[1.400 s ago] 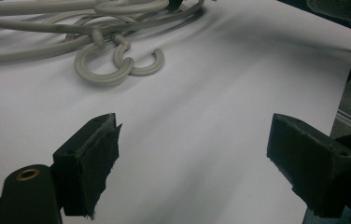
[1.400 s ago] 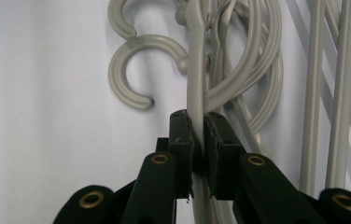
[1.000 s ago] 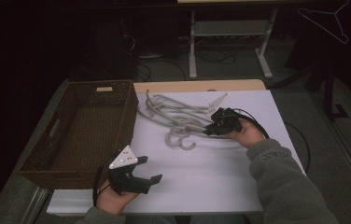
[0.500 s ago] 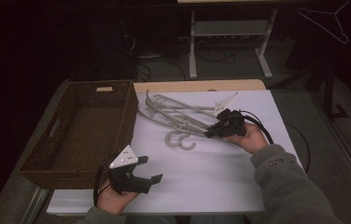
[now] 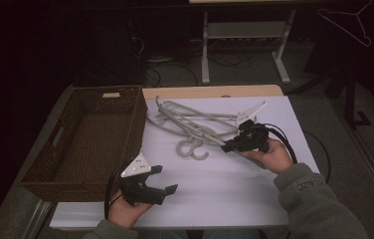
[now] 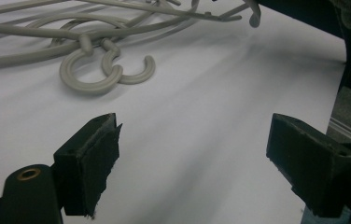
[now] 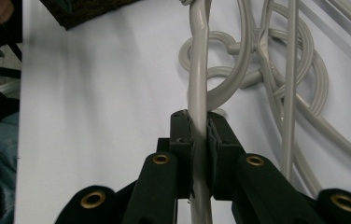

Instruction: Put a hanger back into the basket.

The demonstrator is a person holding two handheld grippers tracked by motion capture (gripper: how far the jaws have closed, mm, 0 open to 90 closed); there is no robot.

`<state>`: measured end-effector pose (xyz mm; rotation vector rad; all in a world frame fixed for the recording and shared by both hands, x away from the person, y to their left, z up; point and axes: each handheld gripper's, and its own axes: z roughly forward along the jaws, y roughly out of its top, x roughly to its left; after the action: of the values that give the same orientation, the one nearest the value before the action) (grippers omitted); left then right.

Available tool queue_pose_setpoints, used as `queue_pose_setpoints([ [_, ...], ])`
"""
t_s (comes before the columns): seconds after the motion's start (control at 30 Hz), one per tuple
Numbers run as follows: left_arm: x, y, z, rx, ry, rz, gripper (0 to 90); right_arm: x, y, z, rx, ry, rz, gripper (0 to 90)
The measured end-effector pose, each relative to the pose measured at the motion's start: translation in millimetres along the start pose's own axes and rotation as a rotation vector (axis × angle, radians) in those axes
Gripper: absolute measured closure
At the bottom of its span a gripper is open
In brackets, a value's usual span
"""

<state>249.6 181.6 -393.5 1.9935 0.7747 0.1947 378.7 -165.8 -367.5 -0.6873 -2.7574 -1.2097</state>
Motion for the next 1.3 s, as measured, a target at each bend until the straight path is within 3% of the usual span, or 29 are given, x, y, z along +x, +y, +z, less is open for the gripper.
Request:
queue_pose_setpoints([
  [0.23, -4.2, 10.7, 11.7, -0.017, -0.025, 0.006, 17.1, 10.9, -3.9, -4.0, -0.045, 0.042, 0.042, 81.7],
  [0.63, -1.2, 21.5, 22.9, -0.035, -0.064, -0.013, 21.5, 29.5, -9.7, -1.5, -0.081, 0.093, 0.06, 81.7],
  [0.8, -0.6, 24.7, 25.6, -0.051, -0.083, -0.03, 22.6, 35.0, -12.1, -1.1, -0.086, 0.092, 0.066, 81.7],
  [1.03, -3.1, 34.2, 31.9, -0.063, -0.115, -0.013, 26.4, 44.8, -15.5, 0.6, -0.109, 0.113, 0.072, 81.6],
  [1.3, -4.5, 40.4, 38.0, -0.085, -0.151, -0.04, 30.7, 56.3, -16.2, 3.7, -0.131, 0.14, 0.068, 81.6],
])
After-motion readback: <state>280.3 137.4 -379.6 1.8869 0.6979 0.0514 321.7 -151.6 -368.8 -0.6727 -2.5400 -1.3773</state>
